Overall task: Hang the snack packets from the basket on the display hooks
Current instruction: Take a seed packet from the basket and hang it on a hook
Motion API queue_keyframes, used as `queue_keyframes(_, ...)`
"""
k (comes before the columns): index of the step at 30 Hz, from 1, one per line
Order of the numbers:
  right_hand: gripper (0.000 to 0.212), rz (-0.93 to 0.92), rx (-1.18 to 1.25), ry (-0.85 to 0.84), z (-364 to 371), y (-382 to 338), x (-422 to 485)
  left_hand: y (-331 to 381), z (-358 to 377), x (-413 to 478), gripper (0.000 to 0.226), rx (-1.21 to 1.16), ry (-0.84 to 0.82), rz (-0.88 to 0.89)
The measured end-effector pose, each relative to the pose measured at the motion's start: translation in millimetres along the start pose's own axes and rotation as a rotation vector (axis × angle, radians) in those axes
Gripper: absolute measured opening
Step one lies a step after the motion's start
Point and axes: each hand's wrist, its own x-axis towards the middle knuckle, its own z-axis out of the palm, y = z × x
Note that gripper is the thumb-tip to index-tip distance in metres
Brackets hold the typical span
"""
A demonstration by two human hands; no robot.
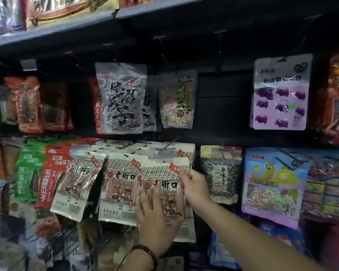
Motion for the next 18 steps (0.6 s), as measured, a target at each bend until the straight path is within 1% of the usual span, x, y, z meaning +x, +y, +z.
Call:
queue_keyframes(3, 0.057, -0.030, 0.024, 0.032, 6, -1, 11, -5, 1, 13, 0.116, 0.027, 0.008, 0.015)
queue_keyframes(6, 0.059, -0.023, 0.019, 0.067, 12, 1, 22, -9, 5, 21, 0.110, 0.054, 0.021, 0.052)
queue_keyframes(11, 0.059, -0.012, -0.022, 0.103, 18, 7, 40, -11, 12, 30, 0.114, 0.059, 0.022, 0.053)
queue_keyframes(15, 0.063, 0.036, -0.028, 0.116, 23, 15, 51, -10, 22, 35, 0.118, 0.092, 0.074, 0.047)
queue_keyframes(18, 0.057, 0.055, -0.040, 0.165, 27, 22, 60, -9, 34, 37, 0.119, 0.108, 0.072, 0.021)
